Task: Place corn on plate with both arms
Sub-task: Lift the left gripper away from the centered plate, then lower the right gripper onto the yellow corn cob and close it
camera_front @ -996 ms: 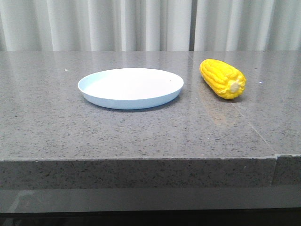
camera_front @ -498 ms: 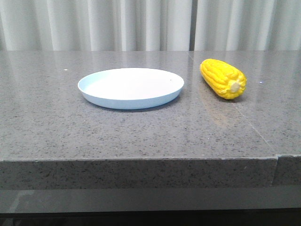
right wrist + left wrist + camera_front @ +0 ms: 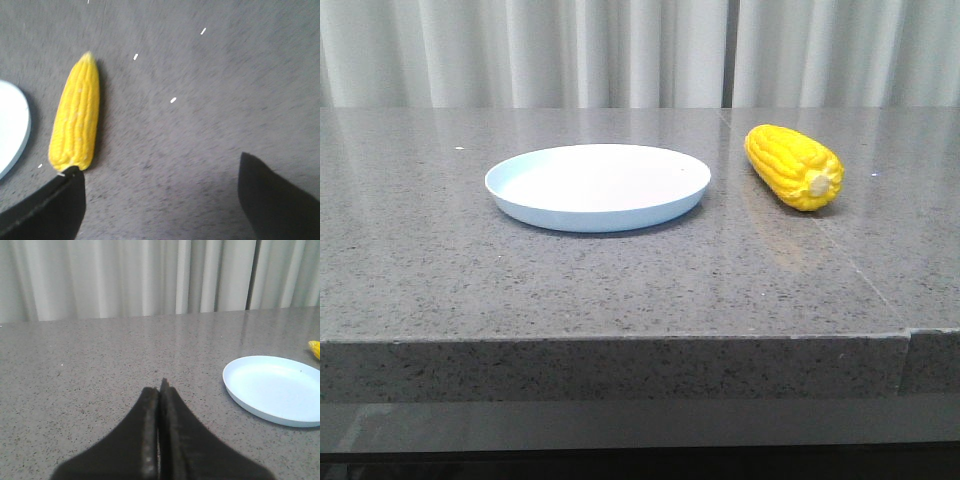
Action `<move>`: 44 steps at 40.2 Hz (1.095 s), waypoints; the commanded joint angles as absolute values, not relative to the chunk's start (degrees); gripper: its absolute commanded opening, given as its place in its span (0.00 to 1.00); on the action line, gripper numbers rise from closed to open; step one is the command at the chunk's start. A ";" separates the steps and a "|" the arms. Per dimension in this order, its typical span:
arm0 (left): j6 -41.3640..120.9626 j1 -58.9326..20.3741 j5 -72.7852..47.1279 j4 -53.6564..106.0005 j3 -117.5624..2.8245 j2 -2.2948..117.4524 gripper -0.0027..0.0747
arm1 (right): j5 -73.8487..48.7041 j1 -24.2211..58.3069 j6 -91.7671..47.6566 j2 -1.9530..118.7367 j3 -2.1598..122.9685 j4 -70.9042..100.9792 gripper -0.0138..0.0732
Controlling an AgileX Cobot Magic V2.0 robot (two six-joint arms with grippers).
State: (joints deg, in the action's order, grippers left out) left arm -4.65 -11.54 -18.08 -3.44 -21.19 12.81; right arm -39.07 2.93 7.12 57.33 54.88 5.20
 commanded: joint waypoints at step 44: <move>-4.89 -11.51 -13.19 -2.95 -22.72 13.30 0.01 | -43.58 12.26 6.80 97.55 82.76 16.07 0.27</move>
